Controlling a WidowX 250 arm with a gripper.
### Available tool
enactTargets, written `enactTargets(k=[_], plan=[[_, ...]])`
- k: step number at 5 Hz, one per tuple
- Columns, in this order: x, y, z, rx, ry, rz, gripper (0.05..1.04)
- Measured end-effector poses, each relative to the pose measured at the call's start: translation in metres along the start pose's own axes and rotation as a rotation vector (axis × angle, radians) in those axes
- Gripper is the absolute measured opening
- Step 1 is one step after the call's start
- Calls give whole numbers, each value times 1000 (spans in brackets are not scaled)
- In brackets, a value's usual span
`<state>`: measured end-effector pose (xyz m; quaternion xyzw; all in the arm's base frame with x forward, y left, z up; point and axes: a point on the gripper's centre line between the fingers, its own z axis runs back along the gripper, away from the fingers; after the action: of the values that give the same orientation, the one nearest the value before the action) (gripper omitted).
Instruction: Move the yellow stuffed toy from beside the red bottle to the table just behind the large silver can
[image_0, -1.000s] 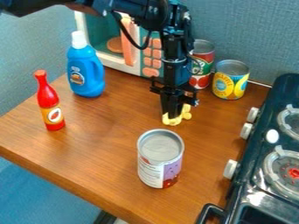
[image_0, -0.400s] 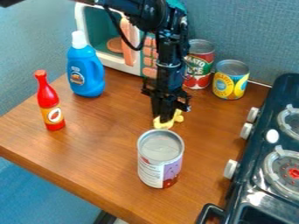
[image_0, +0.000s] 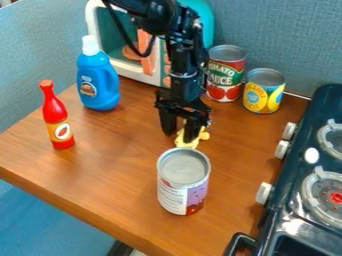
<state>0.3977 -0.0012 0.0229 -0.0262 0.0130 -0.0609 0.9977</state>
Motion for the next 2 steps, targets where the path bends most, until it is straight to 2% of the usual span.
enactTargets(k=[1, 2], plan=[[0, 5, 26, 83, -114, 65, 1011], [-13, -2, 52, 147, -178, 67, 1007]])
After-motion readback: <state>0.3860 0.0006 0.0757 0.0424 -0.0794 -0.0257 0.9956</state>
